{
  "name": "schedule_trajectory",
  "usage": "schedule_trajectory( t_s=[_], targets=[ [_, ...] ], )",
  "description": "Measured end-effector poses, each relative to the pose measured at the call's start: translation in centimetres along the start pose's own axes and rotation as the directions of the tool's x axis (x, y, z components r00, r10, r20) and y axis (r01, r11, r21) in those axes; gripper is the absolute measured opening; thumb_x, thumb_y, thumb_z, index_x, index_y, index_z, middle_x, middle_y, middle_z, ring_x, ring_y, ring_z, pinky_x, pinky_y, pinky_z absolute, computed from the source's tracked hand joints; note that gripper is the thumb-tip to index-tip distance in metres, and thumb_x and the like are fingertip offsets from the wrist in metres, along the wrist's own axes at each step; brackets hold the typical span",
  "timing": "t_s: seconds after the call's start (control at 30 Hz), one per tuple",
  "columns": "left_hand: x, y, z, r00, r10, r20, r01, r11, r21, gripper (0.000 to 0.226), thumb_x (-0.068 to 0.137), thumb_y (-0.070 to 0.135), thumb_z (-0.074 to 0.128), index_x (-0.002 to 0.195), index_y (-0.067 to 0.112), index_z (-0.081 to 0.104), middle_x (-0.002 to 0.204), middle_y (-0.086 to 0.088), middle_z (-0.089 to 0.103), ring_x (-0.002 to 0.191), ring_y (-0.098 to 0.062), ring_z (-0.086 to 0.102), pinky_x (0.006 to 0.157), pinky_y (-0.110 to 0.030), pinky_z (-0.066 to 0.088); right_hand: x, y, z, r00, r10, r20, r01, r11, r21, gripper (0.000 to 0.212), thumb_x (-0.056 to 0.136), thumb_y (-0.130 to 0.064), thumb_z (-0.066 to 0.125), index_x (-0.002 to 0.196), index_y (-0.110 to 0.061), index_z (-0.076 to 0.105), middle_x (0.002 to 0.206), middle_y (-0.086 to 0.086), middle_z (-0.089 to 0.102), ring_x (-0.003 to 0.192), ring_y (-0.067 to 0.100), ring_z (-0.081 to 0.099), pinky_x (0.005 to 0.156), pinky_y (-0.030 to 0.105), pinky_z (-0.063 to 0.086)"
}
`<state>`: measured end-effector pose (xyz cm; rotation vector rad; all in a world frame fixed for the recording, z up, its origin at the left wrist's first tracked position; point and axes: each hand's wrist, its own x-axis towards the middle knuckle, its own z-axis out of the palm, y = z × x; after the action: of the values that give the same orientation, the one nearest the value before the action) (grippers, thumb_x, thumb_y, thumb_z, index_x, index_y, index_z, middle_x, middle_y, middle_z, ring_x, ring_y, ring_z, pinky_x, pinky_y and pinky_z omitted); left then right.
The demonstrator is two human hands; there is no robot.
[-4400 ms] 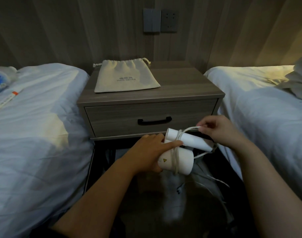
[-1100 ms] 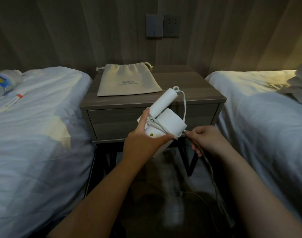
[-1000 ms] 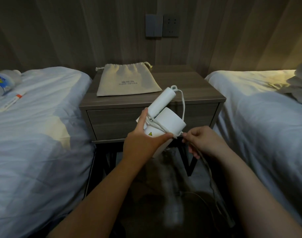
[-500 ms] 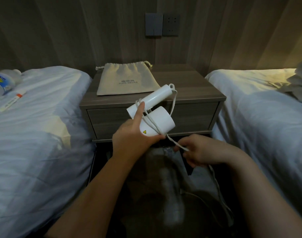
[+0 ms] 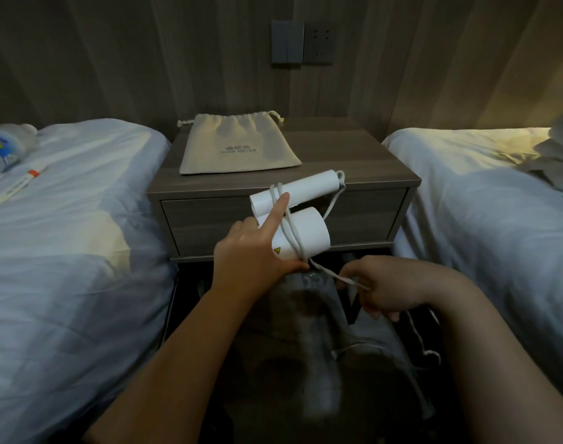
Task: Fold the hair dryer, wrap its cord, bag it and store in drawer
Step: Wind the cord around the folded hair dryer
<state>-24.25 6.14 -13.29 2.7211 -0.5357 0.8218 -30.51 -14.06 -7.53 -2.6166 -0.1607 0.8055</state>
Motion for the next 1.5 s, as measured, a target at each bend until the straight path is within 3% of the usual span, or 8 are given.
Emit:
schedule_trajectory(
  t_s=[0.2,0.37,0.57,0.73,0.87,1.0,1.3,1.5],
  targets=[
    [0.1,0.0,0.2,0.997,-0.062,-0.039,0.063,0.998,0.018,0.104,0.049,0.078,0.054,0.141,0.032,0.037,0.078,-0.009,0.060,0.064,-0.026,0.058,0.047,-0.029,0.043,0.1,0.2,0.1,0.996,0.076,0.045,-0.075,0.997,-0.023,0.024,0.088,-0.003,0.042,0.104,-0.012,0.057,0.067,0.004,0.065,0.045,0.008,0.058,0.051,0.021,0.049],
    [0.0,-0.6,0.2,0.996,-0.007,0.085,0.010,1.000,-0.025,0.108,0.054,0.077,0.060,0.145,0.038,0.019,0.091,-0.011,0.063,0.077,-0.027,0.059,0.059,-0.036,0.051,-0.3,-0.4,-0.4,0.939,-0.191,-0.286,0.176,0.981,-0.076,0.031,0.085,-0.003,0.047,0.086,-0.032,0.059,0.067,-0.010,0.057,0.063,0.005,0.056,0.062,0.028,0.048],
    [0.0,0.2,-0.2,0.870,0.237,0.432,-0.181,0.969,-0.167,0.109,0.060,0.073,0.063,0.141,0.051,-0.005,0.119,-0.003,0.057,0.103,-0.018,0.054,0.086,-0.034,0.047,0.3,-0.8,0.0,0.763,-0.221,-0.607,0.226,0.972,-0.071,0.020,0.082,-0.014,0.063,0.074,-0.032,0.059,0.078,-0.010,0.065,0.071,0.005,0.059,0.067,0.027,0.050],
    [-0.7,0.5,0.9,0.802,0.323,0.502,-0.290,0.946,-0.146,0.108,0.058,0.077,0.060,0.140,0.053,-0.006,0.113,0.000,0.057,0.101,-0.018,0.053,0.083,-0.034,0.046,0.1,0.1,-0.6,0.818,-0.050,-0.573,0.045,0.999,-0.023,0.030,0.062,-0.031,0.083,0.053,-0.019,0.057,0.054,-0.006,0.059,0.053,0.006,0.054,0.052,0.025,0.044],
    [-0.5,0.0,0.9,0.819,0.297,0.490,-0.256,0.955,-0.150,0.108,0.059,0.076,0.061,0.140,0.054,-0.006,0.108,0.001,0.056,0.099,-0.017,0.052,0.076,-0.029,0.037,-0.7,0.5,-0.9,0.904,-0.145,-0.403,0.281,0.911,0.301,0.022,0.070,-0.011,0.079,0.056,-0.022,0.066,0.049,-0.012,0.062,0.049,-0.004,0.055,0.051,0.008,0.041],
    [-0.4,0.0,0.7,0.819,0.289,0.496,-0.235,0.957,-0.171,0.107,0.058,0.077,0.061,0.140,0.055,-0.006,0.108,0.001,0.057,0.099,-0.017,0.052,0.076,-0.028,0.037,-0.8,1.0,-0.9,0.890,-0.310,-0.335,0.433,0.806,0.405,0.023,0.081,0.002,0.064,0.082,-0.018,0.074,0.075,-0.007,0.074,0.074,0.003,0.067,0.068,0.016,0.050],
    [-0.5,1.0,-0.1,0.805,0.367,0.466,-0.318,0.930,-0.183,0.110,0.059,0.078,0.059,0.139,0.053,-0.013,0.102,0.004,0.054,0.093,-0.013,0.049,0.073,-0.028,0.040,1.7,1.9,-0.6,0.561,0.158,-0.813,0.087,0.965,0.248,0.033,0.057,-0.031,0.087,0.061,-0.021,0.056,0.058,-0.003,0.056,0.055,0.010,0.050,0.053,0.028,0.041],
    [-0.7,1.7,-0.7,0.797,0.413,0.440,-0.376,0.910,-0.173,0.110,0.061,0.076,0.059,0.140,0.051,-0.013,0.105,0.004,0.052,0.092,-0.013,0.047,0.068,-0.027,0.033,2.0,1.9,-0.8,0.604,0.145,-0.784,0.129,0.952,0.276,0.025,0.066,-0.024,0.082,0.058,-0.019,0.059,0.058,-0.004,0.057,0.056,0.008,0.049,0.053,0.024,0.035]
  ],
)
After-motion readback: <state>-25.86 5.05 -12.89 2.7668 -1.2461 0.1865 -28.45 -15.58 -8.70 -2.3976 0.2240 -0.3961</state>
